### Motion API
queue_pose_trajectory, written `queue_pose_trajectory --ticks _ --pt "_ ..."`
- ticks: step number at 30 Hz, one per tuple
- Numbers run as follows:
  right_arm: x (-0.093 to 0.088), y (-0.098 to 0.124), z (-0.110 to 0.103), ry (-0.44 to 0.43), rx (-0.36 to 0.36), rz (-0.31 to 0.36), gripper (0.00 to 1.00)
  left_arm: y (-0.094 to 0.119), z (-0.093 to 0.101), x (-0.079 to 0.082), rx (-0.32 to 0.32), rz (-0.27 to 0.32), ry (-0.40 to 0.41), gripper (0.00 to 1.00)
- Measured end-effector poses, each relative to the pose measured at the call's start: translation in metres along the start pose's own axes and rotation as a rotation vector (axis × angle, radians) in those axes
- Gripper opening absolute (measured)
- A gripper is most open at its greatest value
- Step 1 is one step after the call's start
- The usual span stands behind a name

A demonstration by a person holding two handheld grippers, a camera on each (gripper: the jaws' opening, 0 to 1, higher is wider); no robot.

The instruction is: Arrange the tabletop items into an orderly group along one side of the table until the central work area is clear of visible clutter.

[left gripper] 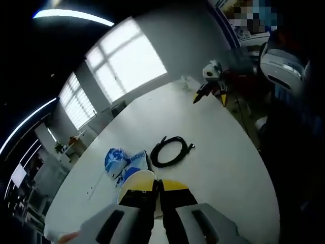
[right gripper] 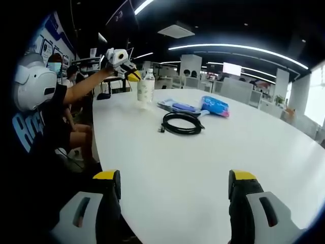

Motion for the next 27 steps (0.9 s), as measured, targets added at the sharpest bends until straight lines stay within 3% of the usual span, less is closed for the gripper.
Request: queue_pose_trajectory --ticks 10,27 --pt "-0.002 0.002 0.000 -0.004 -0.006 0.000 0.84 0.000 -0.008 -0.003 0.043 -0.039 -0.034 0.00" --pt "-0.005 0.005 -0.002 -0.011 -0.014 -0.001 0.83 -0.001 -0.028 -0.031 0.181 -0.176 -0.100 0.00"
Point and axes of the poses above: the point that each gripper's makers call its tool centre point, and the gripper's own axes: y roughly backward along the fingers, z roughly to its right, x roughly out of its top, the point moved 10 cm from there along y, roughly backward along the fingers, and after that the axes turned 13 degrees about z, right-handed, at the moved point
